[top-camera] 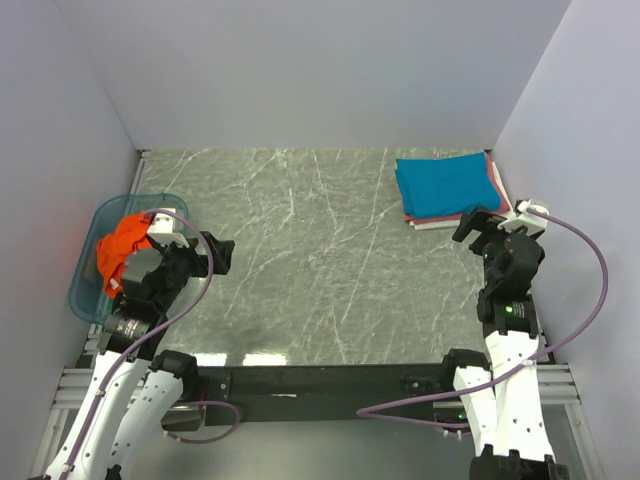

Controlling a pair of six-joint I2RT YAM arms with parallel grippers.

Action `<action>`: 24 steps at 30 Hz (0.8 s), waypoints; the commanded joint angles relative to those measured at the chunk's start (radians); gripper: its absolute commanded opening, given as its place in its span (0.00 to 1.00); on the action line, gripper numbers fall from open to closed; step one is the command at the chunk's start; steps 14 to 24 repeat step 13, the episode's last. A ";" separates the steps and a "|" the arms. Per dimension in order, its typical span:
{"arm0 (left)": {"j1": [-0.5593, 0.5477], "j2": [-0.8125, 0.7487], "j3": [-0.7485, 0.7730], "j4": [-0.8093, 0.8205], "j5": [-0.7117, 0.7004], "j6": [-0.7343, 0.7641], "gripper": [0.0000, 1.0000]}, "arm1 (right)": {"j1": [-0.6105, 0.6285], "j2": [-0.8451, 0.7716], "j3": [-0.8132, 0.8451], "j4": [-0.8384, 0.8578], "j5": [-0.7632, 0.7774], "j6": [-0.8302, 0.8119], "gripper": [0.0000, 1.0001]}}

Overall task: Fold and stack the t-shirts
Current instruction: Reset both grippers

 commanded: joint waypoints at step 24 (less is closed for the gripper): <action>0.004 0.002 -0.004 0.029 0.013 0.025 0.99 | -0.021 -0.003 -0.008 0.030 -0.047 -0.022 1.00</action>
